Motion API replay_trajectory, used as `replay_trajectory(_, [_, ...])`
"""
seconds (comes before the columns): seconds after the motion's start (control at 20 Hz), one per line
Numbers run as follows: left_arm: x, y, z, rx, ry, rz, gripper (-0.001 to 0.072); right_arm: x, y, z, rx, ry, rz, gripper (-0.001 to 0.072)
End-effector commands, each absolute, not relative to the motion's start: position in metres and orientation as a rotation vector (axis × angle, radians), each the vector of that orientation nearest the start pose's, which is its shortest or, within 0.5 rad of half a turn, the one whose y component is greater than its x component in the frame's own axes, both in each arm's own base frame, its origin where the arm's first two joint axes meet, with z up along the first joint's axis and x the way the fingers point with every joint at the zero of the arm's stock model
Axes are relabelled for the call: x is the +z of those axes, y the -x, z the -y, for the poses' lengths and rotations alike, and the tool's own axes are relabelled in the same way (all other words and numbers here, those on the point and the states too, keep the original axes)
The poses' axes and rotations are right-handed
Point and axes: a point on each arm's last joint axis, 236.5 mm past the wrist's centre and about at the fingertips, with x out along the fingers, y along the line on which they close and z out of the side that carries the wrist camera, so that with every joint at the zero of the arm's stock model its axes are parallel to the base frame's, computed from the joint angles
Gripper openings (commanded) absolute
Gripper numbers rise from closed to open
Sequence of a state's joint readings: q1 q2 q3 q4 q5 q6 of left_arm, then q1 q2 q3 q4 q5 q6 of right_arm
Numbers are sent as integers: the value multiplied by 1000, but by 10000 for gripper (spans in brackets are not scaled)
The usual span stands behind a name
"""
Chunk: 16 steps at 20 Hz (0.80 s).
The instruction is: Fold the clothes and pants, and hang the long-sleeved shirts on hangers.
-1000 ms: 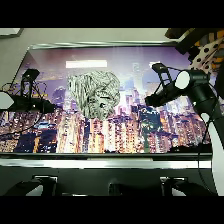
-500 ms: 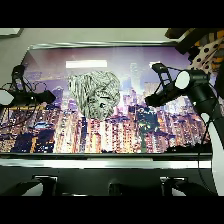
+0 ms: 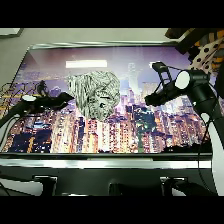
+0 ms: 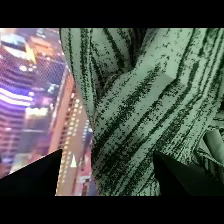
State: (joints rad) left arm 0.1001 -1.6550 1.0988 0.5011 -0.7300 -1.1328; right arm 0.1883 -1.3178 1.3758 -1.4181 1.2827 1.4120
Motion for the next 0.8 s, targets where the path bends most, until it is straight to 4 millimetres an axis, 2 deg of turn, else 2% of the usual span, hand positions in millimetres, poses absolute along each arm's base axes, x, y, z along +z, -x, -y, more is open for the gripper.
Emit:
replay_trajectory(0.0, [-92, -495, 123, -310, 827, -1051, 604, 66, -394, -111, 365, 123, -1197, 36])
replay_trajectory(0.05, [-92, -497, 129, -322, 821, -1054, 604, 65, -397, -112, 363, 121, -1191, 139])
replay_trajectory(0.1, [-93, -497, 135, -337, 817, -1061, 597, 64, -400, -112, 347, 102, -1186, 400])
replay_trajectory(0.15, [-93, -497, 140, -351, 814, -1069, 506, 59, -407, -113, 322, 66, -1179, 641])
replay_trajectory(0.2, [-94, -495, 144, -363, 813, -1078, 186, 53, -417, -115, 288, 16, -1170, 666])
replay_trajectory(0.25, [-94, -495, 145, -370, 807, -1078, 20, 46, -429, -117, 246, -49, -1160, 671])
replay_trajectory(0.35, [-92, -492, 147, -382, 811, -1086, 20, 28, -456, -133, 210, -209, -1125, 692])
replay_trajectory(0.45, [-89, -490, 147, -397, 818, -1095, 20, 10, -480, -169, 294, -370, -1086, 693])
replay_trajectory(0.6, [-87, -486, 142, -411, 837, -1109, 20, -14, -496, -224, 479, -579, -1068, 692])
replay_trajectory(0.65, [-86, -485, 141, -414, 841, -1111, 20, -20, -502, -236, 531, -613, -1044, 690])
replay_trajectory(0.75, [-85, -484, 137, -417, 852, -1116, 20, -31, -515, -240, 529, -669, -1010, 681])
